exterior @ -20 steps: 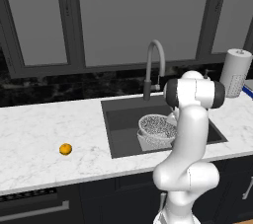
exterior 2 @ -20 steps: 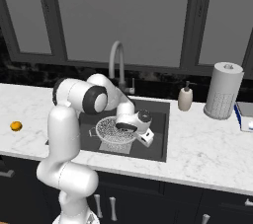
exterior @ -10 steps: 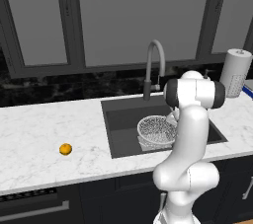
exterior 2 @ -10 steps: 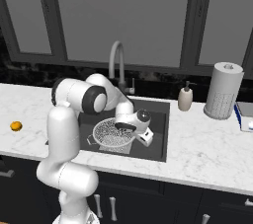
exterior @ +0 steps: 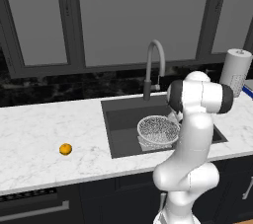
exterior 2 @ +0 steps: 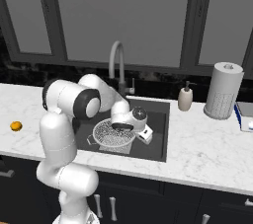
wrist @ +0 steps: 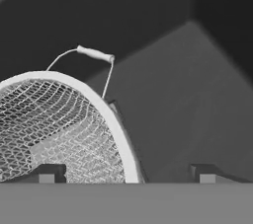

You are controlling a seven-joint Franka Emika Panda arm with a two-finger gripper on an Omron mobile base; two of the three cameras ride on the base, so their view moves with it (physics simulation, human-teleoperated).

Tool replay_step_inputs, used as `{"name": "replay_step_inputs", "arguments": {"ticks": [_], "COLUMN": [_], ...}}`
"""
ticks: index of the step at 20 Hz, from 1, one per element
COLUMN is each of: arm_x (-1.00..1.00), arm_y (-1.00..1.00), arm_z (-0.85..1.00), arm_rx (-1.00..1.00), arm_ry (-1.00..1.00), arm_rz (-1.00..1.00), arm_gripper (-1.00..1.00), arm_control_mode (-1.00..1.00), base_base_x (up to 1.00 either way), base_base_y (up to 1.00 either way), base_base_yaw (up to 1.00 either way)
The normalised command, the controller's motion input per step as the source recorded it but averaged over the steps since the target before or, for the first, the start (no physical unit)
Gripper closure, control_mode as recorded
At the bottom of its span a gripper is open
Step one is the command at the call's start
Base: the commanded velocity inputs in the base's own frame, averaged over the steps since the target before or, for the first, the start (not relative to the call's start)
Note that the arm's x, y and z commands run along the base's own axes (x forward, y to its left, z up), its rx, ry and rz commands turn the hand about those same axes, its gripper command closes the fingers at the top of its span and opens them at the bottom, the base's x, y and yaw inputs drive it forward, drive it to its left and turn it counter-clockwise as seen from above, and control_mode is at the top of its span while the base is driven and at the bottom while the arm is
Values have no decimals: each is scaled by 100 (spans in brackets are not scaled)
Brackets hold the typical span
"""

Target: Put the colander in the sink, put the tangerine in the colander, and turn on the sink faucet and pour water over the colander.

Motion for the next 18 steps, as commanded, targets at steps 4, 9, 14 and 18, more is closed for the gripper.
{"name": "replay_step_inputs", "arguments": {"ticks": [4,9,14,18], "arm_x": [-49,-30,0,0], "arm_y": [-3,0,-6,-9], "arm_z": [76,100,100,100], "arm_rx": [0,-2,-5,0], "arm_ry": [-8,-3,9,25], "arm_rz": [0,0,0,0], "arm_gripper": [-100,-100,-100,-100], "arm_control_mode": [-100,-100,-100,-100], "base_base_x": [0,0,0,0], "base_base_y": [0,0,0,0], "base_base_yaw": [0,0,0,0]}}
